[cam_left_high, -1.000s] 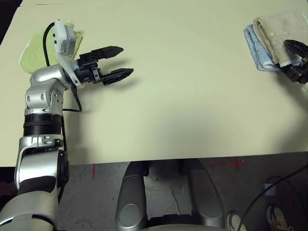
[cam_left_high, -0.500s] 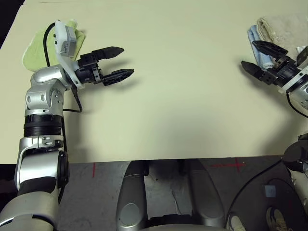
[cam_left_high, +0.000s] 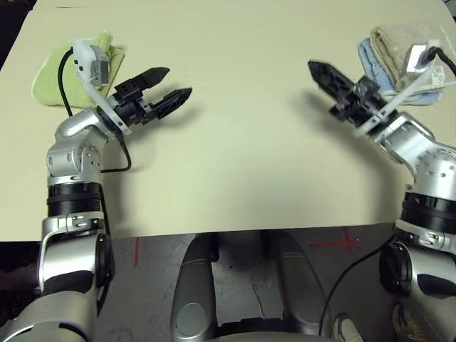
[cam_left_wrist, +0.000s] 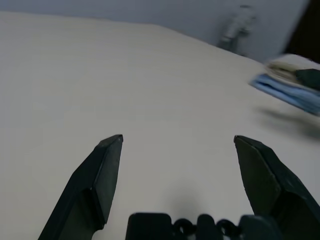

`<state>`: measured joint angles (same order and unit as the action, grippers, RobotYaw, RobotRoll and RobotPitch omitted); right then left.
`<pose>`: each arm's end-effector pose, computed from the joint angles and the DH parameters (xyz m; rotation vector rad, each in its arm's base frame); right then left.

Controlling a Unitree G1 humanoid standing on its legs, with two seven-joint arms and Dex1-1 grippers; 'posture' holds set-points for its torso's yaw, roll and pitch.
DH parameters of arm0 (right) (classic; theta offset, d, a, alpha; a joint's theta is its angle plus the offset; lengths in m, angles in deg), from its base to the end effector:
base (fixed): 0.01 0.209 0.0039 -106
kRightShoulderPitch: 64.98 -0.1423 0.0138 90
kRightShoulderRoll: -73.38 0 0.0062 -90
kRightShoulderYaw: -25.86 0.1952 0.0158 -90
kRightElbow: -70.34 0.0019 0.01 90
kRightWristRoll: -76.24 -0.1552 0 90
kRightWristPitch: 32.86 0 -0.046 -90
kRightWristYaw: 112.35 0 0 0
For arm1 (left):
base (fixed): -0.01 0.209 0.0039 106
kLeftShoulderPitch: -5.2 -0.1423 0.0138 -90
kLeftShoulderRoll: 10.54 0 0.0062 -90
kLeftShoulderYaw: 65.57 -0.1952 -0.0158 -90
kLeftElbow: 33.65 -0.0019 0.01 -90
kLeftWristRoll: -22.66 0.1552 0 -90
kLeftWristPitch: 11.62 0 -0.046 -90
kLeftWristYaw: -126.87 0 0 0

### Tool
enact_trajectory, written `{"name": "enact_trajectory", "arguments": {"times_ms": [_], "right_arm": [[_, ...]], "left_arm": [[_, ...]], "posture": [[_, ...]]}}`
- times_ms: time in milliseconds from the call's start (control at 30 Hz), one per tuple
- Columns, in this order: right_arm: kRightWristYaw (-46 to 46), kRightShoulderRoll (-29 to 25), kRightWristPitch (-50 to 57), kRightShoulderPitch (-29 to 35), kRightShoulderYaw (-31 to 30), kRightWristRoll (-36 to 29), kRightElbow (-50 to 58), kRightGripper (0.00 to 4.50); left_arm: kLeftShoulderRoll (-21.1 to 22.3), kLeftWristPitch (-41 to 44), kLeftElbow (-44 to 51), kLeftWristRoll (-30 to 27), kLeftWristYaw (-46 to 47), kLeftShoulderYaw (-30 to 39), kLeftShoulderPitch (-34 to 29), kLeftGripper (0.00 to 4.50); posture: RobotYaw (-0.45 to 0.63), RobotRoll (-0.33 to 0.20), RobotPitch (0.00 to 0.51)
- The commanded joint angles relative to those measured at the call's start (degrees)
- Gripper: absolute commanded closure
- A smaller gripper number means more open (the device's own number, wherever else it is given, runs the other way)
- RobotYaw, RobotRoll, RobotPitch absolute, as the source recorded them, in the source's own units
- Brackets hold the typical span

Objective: Fold the towel and set it aside.

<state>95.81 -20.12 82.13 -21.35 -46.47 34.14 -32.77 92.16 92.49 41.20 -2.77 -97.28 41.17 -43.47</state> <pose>0.3370 -0.2197 0.2232 0.4476 -0.3642 0.6126 0.3229 0.2696 0.2172 0.0139 -0.3627 -0.6085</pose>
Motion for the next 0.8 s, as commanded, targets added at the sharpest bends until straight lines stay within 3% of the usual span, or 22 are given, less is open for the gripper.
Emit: {"name": "enact_trajectory", "arguments": {"times_ms": [33, 133, 233, 433, 633, 800], "right_arm": [[6.4, -1.5, -13.1, -2.2, -3.2, 9.3, -10.6, 0.08], [9.2, -2.2, -25.5, -5.0, -7.5, 18.3, -19.5, 0.08], [8.5, -0.5, -33.4, -7.9, -7.4, 21.1, -26.6, 0.08], [-3.4, 0.2, -49.0, -11.0, -4.5, 26.9, -37.7, 0.08], [-13.9, 0.0, -50.6, -12.9, -3.1, 29.4, -42.8, 0.08], [-15.8, 0.9, -48.7, -13.9, -1.4, 28.2, -44.1, 0.08]], "left_arm": [[-2.3, -1.7, 4.6, 3.3, 10.3, 1.2, -3.3, 0.0], [-4.3, -2.8, 4.9, 7.1, 21.9, 3.0, -4.0, 0.0], [-4.6, -7.2, 1.7, 10.7, 28.9, 3.7, -3.4, 0.0], [-2.7, -22.0, -7.8, 19.1, 36.4, 2.0, -0.1, 0.0], [-2.2, -26.9, -15.4, 23.5, 42.2, 0.8, 3.8, 0.0], [-3.1, -27.5, -16.8, 20.4, 38.8, 0.2, 5.4, 0.0]], "posture": [[-0.04, 0.0, 0.338], [-0.03, 0.0, 0.337], [-0.03, 0.0, 0.331], [-0.03, 0.0, 0.316], [-0.04, 0.0, 0.306], [-0.05, 0.0, 0.303]]}}
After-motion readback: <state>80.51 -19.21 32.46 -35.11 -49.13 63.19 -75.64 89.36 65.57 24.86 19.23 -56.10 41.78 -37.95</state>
